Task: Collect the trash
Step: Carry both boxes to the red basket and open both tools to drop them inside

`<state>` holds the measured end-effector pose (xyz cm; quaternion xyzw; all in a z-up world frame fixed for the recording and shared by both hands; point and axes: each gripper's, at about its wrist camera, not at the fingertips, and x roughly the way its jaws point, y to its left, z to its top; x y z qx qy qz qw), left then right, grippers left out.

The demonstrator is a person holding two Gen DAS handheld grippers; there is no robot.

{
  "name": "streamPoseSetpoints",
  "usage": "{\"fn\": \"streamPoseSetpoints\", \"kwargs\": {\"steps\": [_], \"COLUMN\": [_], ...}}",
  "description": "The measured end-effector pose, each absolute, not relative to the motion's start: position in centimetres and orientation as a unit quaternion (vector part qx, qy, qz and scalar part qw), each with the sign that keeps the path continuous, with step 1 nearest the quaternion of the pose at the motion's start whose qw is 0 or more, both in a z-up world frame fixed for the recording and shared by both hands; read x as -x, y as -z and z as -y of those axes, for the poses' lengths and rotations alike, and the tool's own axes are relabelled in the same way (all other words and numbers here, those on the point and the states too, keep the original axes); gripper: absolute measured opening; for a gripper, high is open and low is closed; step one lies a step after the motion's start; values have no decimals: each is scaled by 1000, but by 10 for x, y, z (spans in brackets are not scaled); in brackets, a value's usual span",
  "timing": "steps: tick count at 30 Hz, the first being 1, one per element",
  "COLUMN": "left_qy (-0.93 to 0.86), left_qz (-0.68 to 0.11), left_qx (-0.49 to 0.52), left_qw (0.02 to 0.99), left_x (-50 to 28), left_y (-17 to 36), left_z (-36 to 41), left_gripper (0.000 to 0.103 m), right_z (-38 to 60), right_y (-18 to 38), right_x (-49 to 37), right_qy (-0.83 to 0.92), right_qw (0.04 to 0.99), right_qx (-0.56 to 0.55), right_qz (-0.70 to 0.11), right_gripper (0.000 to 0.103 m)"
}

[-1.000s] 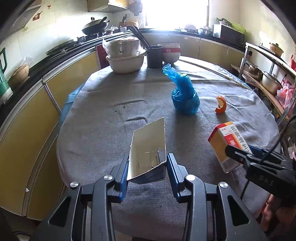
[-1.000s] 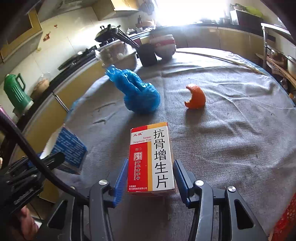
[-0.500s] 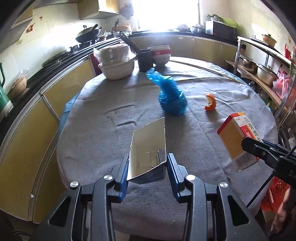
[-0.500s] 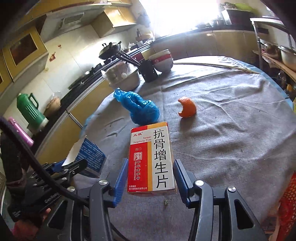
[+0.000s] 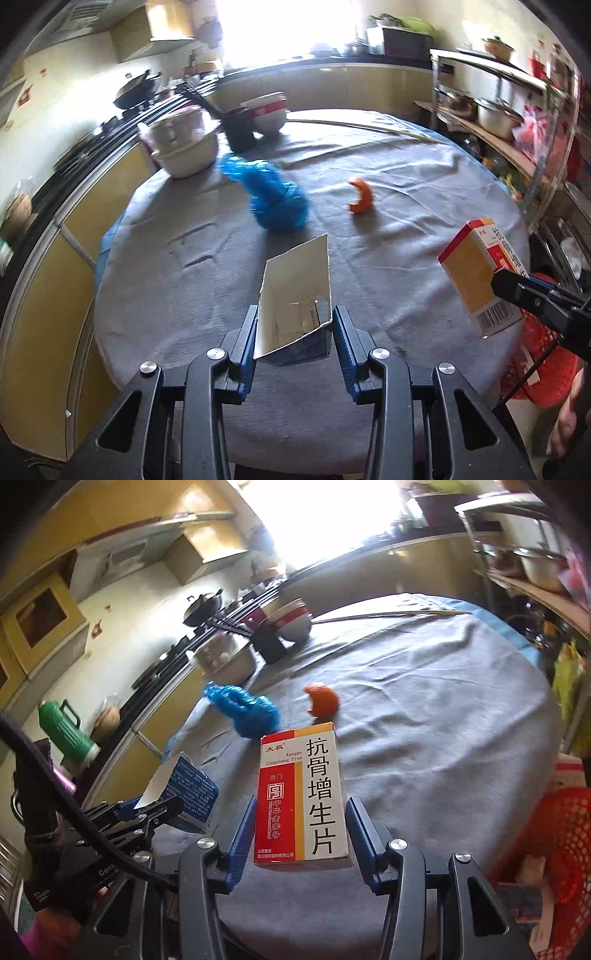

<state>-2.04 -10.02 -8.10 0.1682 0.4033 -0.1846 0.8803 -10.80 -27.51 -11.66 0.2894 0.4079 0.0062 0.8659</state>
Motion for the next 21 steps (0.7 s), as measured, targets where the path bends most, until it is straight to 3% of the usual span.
{"fn": "streamPoseSetpoints", "kwargs": {"steps": [21], "left_qy": [256], "left_qz": [-386], "left_qx": [-255], "left_qw": [849], "left_x": [60], "left_y": [83], "left_z": [191], "left_gripper": [40], "right_z": [347], "right_y": [112], "right_x": [168], "right_qy": [56], "right_qw": [866], "right_qx": [-336], "right_qz": [-366], "right_gripper": [52]}}
